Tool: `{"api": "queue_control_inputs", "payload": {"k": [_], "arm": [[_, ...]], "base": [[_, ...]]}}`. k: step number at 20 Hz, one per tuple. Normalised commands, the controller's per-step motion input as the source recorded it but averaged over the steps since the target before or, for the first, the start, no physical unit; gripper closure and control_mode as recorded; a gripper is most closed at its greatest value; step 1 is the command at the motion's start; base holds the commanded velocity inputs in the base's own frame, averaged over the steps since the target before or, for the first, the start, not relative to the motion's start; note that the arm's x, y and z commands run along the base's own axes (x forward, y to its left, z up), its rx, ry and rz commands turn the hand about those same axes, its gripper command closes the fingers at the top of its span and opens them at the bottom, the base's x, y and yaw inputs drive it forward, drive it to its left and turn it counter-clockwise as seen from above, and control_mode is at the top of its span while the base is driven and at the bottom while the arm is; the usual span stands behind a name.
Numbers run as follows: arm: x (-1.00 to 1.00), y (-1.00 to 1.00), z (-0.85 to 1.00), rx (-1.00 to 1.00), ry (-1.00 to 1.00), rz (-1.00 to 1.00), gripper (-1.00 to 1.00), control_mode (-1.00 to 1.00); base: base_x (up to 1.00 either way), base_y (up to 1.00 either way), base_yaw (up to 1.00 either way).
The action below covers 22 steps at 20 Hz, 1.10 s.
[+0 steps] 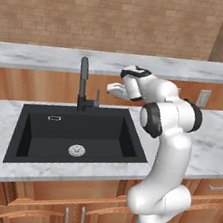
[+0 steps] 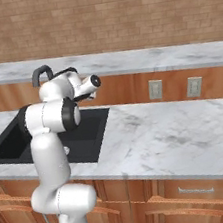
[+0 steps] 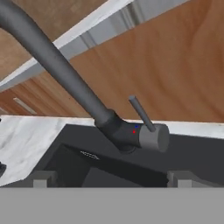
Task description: Turn on the sink faucet and place the jug under the water for a few seconds to fill it up.
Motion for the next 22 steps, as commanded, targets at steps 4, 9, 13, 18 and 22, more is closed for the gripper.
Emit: {"api": "queue_control_inputs", "payload": {"k": [4, 9, 13, 18, 22], "arm": [[0.43, 0.12, -0.31, 0.04, 0.01, 0.01, -1.0, -1.0], [0.37, 0.38, -0.24, 0.01, 0.0, 0.0, -1.0, -1.0], [0.34, 0.38, -0.07, 0.0, 0.0, 0.0, -1.0, -1.0], [0.43, 0.03, -0.08, -0.06, 0.0, 0.0, -1.0, -1.0], [0.34, 0.0, -0.13, -0.05, 0.0, 0.0, -1.0, -1.0]], "base": [[0.0, 0.0, 0.0], [0.0, 0.0, 0.0], [0.0, 0.0, 0.0], [0.0, 0.0, 0.0], [0.0, 0.0, 0.0]]}}
